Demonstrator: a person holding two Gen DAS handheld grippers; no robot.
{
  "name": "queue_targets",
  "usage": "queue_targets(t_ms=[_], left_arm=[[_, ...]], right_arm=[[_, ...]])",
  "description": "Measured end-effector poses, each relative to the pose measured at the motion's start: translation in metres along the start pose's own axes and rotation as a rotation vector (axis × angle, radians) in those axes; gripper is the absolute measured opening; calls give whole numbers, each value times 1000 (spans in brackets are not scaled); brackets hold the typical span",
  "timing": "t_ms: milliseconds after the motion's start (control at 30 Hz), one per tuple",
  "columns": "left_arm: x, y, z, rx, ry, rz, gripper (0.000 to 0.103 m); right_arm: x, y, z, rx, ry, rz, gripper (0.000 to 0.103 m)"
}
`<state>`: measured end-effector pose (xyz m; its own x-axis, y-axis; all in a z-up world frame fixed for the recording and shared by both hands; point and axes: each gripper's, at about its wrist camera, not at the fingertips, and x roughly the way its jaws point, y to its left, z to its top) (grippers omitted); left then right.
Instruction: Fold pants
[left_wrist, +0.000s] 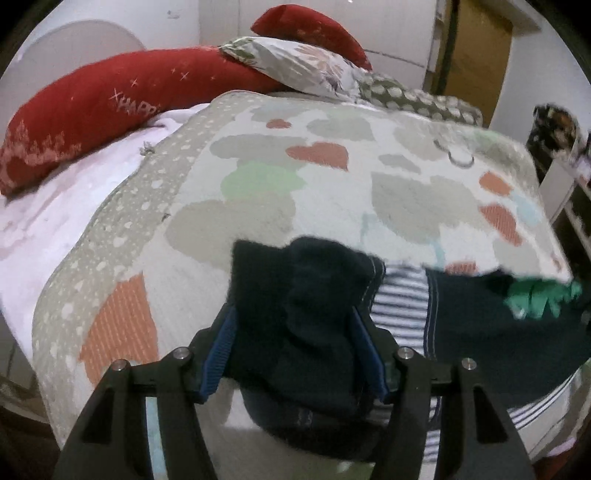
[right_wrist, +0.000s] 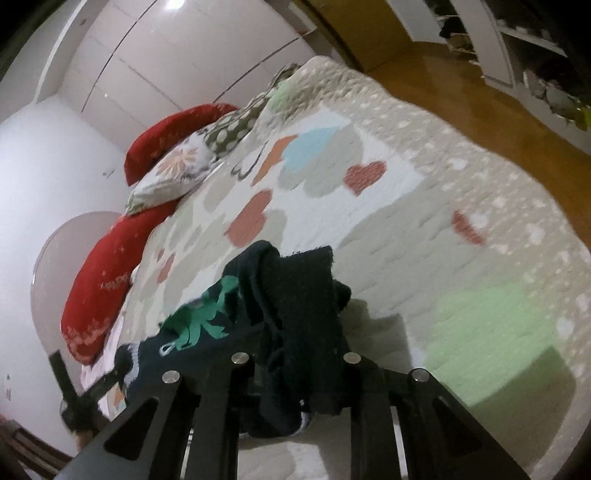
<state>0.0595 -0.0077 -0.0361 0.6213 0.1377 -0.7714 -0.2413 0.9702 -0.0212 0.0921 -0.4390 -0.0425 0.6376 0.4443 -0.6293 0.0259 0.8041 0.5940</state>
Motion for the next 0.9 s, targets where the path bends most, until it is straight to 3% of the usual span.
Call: queue_targets(t_ms=[133,167,300,400,500,567,667,767,900], left_arm=[[-2,-12,-15,81,-6,86,61],[-4,-10,-16,87,-1,86,61],[-28,13,-14,15,25,-18,61],[-52,26,-7,-51,-20,-94,61],[-56,13,9,-23,-57,-103,63],[-46,-4,18,25,-63,-105,63],[-21,-22,21,74,-24,-56,63],[0,-21,4,60,66,-23,63],[-1,-29,-20,150,50,47,64]], right_arm=[[6,-14,-10,12,12,-58,19],[6,-15,-12,-3,13,-80,24],[-12,-8,-15,-57,-33,-177,51],[-46,6,-13,-88,-151,-277,52],[-65,32,-13,-146,-233,-271,53],[-58,58,-17,-213,-208,-210,52],[-13,100,-30,-320,-67,-114,52],[25,122,-52,-393,33,-102,52],[56,121,-85,-420,137,-116,52]])
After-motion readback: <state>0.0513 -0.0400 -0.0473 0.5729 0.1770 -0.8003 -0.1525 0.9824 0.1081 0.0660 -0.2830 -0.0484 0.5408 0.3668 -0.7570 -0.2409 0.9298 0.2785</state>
